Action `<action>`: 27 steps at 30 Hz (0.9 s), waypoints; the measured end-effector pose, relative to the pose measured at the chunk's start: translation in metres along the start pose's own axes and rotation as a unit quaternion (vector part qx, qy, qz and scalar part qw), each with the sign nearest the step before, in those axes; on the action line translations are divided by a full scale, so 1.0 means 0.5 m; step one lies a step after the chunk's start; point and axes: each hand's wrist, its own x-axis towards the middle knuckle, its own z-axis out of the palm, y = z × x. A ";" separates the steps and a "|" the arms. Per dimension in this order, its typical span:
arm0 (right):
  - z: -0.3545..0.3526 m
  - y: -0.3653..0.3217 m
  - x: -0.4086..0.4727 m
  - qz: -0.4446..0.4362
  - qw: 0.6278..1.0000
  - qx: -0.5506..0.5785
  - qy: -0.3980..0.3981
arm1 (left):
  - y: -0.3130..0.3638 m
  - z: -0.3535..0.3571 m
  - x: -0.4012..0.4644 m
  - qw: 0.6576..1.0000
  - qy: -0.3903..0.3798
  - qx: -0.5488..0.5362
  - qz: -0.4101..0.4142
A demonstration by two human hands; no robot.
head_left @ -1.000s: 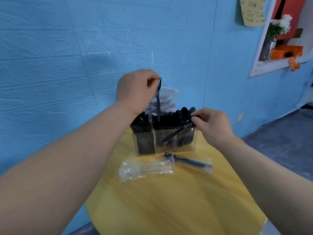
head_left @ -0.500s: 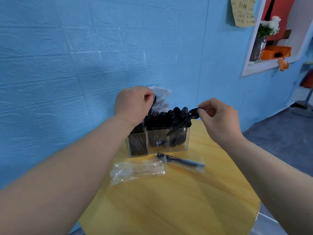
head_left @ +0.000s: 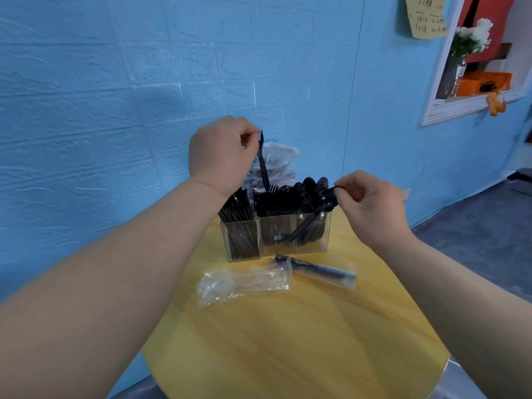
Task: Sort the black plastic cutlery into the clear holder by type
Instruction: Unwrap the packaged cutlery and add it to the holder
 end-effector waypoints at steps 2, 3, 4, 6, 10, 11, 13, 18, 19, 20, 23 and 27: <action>-0.001 -0.002 0.001 -0.001 1.000 -0.001 0.003 | 0.002 0.015 -0.018 0.999 -0.040 0.017 0.009; -0.002 -0.003 0.002 -0.001 1.000 0.000 0.004 | 0.000 0.026 -0.030 0.997 -0.068 0.028 0.008; -0.005 -0.003 0.003 -0.001 1.000 0.000 0.005 | -0.003 0.037 -0.041 0.994 -0.100 0.042 0.003; -0.011 -0.002 0.005 0.000 1.000 -0.005 0.005 | -0.013 0.058 -0.062 0.982 -0.173 0.079 -0.013; -0.026 0.000 0.012 0.007 1.000 -0.018 0.023 | -0.026 0.086 -0.087 0.939 -0.300 0.166 0.006; -0.031 0.000 0.017 0.006 0.999 -0.019 0.033 | -0.028 0.091 -0.089 0.928 -0.326 0.181 0.012; -0.044 -0.004 0.033 -0.011 0.998 -0.029 0.059 | -0.029 0.100 -0.088 0.904 -0.371 0.214 0.019; -0.063 -0.022 0.087 -0.103 0.985 -0.053 0.130 | -0.008 0.113 -0.094 0.902 -0.334 0.265 0.072; -0.061 -0.023 0.096 -0.127 0.980 -0.071 0.134 | 0.002 0.117 -0.098 0.910 -0.309 0.257 0.101; -0.056 -0.022 0.104 -0.147 0.976 -0.089 0.132 | 0.011 0.121 -0.103 0.917 -0.294 0.238 0.124; -0.029 -0.006 0.114 -0.185 0.969 -0.123 0.107 | 0.026 0.140 -0.118 0.921 -0.304 0.192 0.153; 0.016 0.025 0.104 -0.196 0.966 -0.164 0.040 | 0.013 0.160 -0.132 0.914 -0.328 0.188 0.145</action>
